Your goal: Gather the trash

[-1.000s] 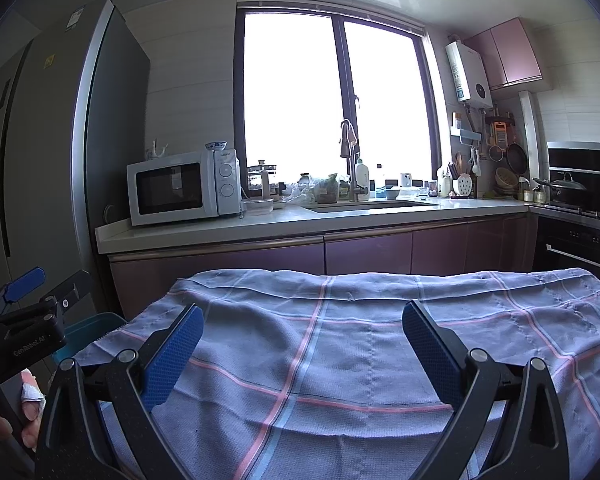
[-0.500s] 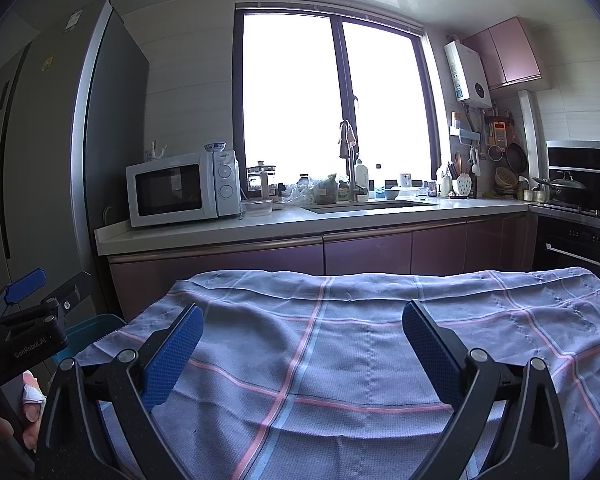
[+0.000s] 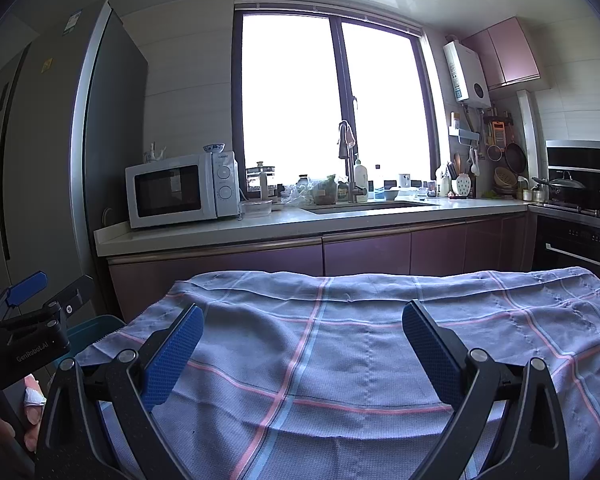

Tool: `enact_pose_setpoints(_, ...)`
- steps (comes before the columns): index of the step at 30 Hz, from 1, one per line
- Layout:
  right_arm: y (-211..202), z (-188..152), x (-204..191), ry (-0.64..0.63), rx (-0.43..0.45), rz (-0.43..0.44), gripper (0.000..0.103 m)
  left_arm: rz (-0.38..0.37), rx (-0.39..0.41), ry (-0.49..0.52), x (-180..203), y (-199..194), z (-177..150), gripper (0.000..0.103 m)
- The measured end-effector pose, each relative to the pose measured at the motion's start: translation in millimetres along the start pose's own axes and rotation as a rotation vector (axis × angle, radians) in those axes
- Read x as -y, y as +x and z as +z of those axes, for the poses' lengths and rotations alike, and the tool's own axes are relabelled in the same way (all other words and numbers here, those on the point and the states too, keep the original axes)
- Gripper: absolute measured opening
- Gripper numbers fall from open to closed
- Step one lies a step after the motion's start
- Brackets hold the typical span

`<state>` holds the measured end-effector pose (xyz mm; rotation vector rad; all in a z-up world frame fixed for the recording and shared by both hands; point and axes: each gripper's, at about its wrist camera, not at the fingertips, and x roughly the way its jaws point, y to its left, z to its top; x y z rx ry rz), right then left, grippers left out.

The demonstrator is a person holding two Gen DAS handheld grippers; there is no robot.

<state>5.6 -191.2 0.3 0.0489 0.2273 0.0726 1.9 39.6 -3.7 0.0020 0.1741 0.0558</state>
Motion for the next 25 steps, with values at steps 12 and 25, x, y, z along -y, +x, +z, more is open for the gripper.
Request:
enact_pose_setpoints(12, 1, 0, 2, 0.007, 0.001, -0.005, 0.096, -0.015, -0.001, 0.004, 3, 7, -3, 0.097)
enact_pose_setpoints(25, 31, -4, 32, 0.015, -0.151, -0.037, 0.096, -0.124, -0.311, 0.033, 20, 81, -16, 0.097)
